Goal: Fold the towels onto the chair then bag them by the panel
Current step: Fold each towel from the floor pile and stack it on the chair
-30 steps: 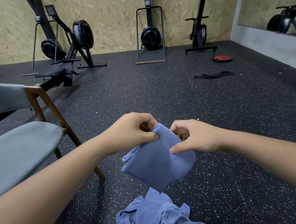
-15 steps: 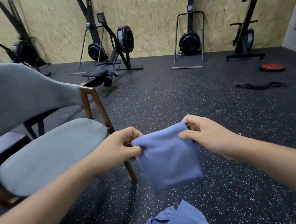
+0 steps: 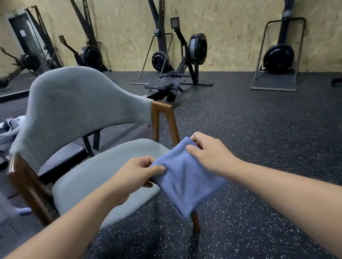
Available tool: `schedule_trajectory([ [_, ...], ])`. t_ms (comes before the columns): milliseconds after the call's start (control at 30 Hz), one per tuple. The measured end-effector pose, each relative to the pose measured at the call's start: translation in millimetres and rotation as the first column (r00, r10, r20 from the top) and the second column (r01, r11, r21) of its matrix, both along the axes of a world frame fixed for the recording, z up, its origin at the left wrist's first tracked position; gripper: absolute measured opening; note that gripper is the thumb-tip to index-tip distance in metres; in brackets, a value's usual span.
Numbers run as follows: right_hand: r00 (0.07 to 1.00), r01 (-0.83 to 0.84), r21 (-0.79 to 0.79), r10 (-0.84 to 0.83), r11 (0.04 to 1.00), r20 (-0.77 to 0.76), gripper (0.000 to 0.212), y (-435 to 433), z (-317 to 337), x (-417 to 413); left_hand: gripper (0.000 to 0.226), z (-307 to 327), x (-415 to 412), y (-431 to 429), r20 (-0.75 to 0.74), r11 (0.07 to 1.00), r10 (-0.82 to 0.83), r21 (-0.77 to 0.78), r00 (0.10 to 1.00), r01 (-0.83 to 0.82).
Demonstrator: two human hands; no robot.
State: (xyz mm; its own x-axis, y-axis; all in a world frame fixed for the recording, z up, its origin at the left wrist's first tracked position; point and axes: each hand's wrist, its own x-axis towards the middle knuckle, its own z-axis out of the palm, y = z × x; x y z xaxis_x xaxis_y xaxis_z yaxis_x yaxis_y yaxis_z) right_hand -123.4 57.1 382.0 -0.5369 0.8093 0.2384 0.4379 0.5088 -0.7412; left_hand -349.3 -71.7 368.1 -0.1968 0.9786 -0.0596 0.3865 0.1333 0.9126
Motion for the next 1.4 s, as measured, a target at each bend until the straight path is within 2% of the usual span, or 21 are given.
schedule_trajectory([
  [200,0.998,0.021,-0.030,-0.019,0.999,0.058,0.020,62.1,-20.3,-85.7,0.020,-26.2,-69.8,54.6,0.039,0.993,0.105,-0.052,0.994,-0.103],
  [300,0.997,0.032,-0.173,-0.019,0.984,0.076,0.033,86.2,-26.2,-109.3,0.021,-38.6,-101.6,76.7,0.056,0.983,0.166,-0.086,0.985,-0.160],
  [367,0.987,0.019,-0.271,0.025,0.962,0.160,0.044,94.2,-39.7,-111.5,0.025,-48.7,-116.3,87.5,0.042,0.975,0.197,-0.115,0.980,-0.191],
  [467,0.960,0.010,-0.315,0.080,0.949,0.270,0.035,97.4,-62.8,-103.1,0.029,-58.8,-124.8,99.3,-0.015,0.967,0.220,-0.130,0.975,-0.220],
  [600,0.996,0.075,-0.304,-0.053,0.950,0.078,0.024,107.1,-74.8,-101.6,0.025,-62.8,-128.3,115.6,-0.060,0.958,0.265,-0.093,0.962,-0.270],
  [700,0.990,0.134,-0.293,-0.113,0.947,0.086,0.018,113.9,-86.7,-105.4,0.023,-67.9,-132.1,126.1,-0.160,0.948,0.307,-0.034,0.938,-0.316],
  [800,0.993,0.116,-0.419,-0.106,0.900,0.047,0.023,110.7,-101.2,-105.1,0.019,-77.1,-132.7,130.5,-0.290,0.933,0.354,0.039,0.889,-0.359],
  [867,0.988,0.124,-0.459,-0.151,0.880,-0.023,0.029,109.0,-108.4,-102.1,0.020,-82.4,-131.6,131.6,-0.299,0.922,0.383,0.063,0.874,-0.382],
  [967,0.971,0.123,-0.506,-0.209,0.854,-0.117,0.039,103.1,-114.0,-93.8,0.039,-85.3,-128.8,126.3,-0.361,0.911,0.406,0.096,0.839,-0.400],
  [1067,0.965,0.084,-0.551,-0.206,0.830,-0.163,0.045,87.1,-111.5,-77.8,0.042,-78.9,-121.7,116.0,-0.553,0.917,0.397,0.220,0.732,-0.332],
  [1167,0.983,0.104,-0.452,-0.160,0.886,-0.086,0.037,64.6,-107.6,-46.2,0.032,-62.2,-93.9,103.3,-0.644,0.930,0.361,0.307,0.675,-0.204],
  [1233,0.989,0.115,-0.414,-0.141,0.903,-0.035,0.024,47.6,-108.5,-19.1,0.026,-53.8,-61.8,94.2,-0.681,0.944,0.295,0.317,0.670,-0.093],
  [1300,0.992,0.115,-0.421,-0.123,0.900,0.008,0.011,31.5,-116.0,10.6,0.020,-52.8,-24.1,85.1,-0.677,0.959,0.218,0.282,0.703,-0.026],
  [1400,0.993,0.116,-0.456,-0.086,0.882,0.084,0.005,6.0,-130.9,60.4,0.011,-60.3,33.6,75.5,-0.683,0.980,0.061,0.179,0.728,0.086],
])
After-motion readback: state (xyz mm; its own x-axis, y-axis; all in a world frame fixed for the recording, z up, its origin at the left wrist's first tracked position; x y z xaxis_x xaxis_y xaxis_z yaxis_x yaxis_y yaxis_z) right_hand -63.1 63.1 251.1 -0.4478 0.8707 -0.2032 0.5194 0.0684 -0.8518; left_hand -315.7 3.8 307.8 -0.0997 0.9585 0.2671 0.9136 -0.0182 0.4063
